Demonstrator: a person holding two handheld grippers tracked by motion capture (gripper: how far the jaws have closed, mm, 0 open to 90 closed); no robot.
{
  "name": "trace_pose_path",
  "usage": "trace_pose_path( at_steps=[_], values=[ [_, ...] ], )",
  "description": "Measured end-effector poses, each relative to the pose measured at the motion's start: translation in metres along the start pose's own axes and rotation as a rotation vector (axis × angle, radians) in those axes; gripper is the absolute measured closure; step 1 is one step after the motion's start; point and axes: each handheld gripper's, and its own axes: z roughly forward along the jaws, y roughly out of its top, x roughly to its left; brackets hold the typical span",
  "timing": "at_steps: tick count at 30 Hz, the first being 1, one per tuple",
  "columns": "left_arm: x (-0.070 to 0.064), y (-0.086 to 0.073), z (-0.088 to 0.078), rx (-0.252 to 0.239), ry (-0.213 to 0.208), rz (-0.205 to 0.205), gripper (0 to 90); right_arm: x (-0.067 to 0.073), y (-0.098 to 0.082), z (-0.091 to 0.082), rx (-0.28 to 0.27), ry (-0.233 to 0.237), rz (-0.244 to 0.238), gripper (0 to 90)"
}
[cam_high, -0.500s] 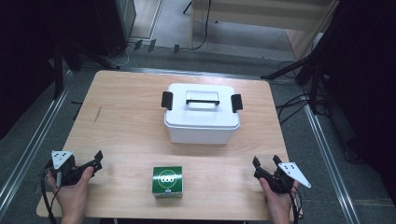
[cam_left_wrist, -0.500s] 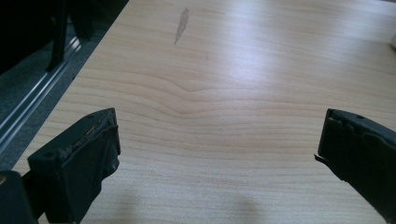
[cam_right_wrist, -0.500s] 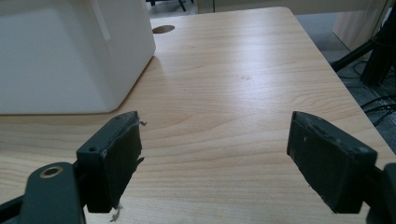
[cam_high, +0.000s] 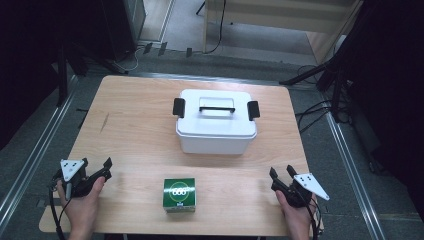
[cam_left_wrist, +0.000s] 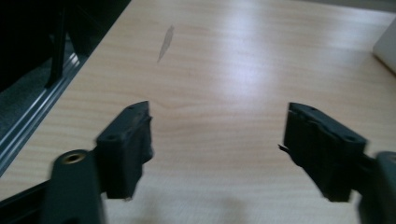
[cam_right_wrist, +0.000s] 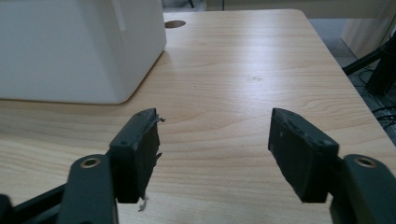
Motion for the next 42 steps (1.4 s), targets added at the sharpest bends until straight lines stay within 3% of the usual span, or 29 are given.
trace_pose_path(
  at_steps=[1,2,3,7,12,16,22,24,25,29,32,37,42],
  values=[
    [-0.004,0.006,0.002,-0.019,0.005,-0.034,33.8,-0.001,0.001,0.000,0.008,0.035,0.008,43.6],
    [-0.004,0.006,0.002,-0.019,0.005,-0.034,41.1,-0.001,0.001,0.000,0.008,0.035,0.008,43.6],
    [-0.008,0.009,0.005,-0.010,-0.006,-0.033,41.1,-0.001,0.001,0.000,0.011,0.036,0.008,45.6],
    [-0.022,0.013,0.016,0.025,-0.087,0.005,51.3,-0.002,0.005,-0.001,0.021,0.035,0.038,51.2],
    [-0.048,0.017,0.022,0.027,-0.140,0.079,64.0,0.006,0.012,0.003,0.040,0.043,0.003,63.1],
    [-0.065,0.022,0.026,0.015,-0.195,0.081,70.6,0.014,0.020,0.013,0.053,0.070,0.038,71.3],
    [-0.089,0.028,0.033,0.021,-0.271,0.128,82.5,0.035,0.034,0.032,0.061,0.122,-0.043,80.6],
    [-0.101,0.031,0.040,0.042,-0.300,0.144,85.0,0.039,0.040,0.040,0.068,0.115,-0.066,82.4],
    [-0.101,0.031,0.040,0.042,-0.300,0.144,87.6,0.039,0.040,0.040,0.068,0.115,-0.066,82.4],
    [-0.119,0.034,0.050,0.066,-0.345,0.184,90.0,0.040,0.052,0.057,0.073,0.099,-0.053,90.0],
    [-0.125,0.037,0.055,0.074,-0.370,0.186,90.0,0.037,0.059,0.067,0.083,0.108,-0.034,90.0],
    [-0.137,0.043,0.071,0.133,-0.393,0.215,90.0,0.034,0.068,0.083,0.130,0.108,-0.022,90.0],
    [-0.146,0.053,0.088,0.188,-0.433,0.205,90.0,0.038,0.078,0.095,0.138,0.139,-0.020,90.0]
  ],
)
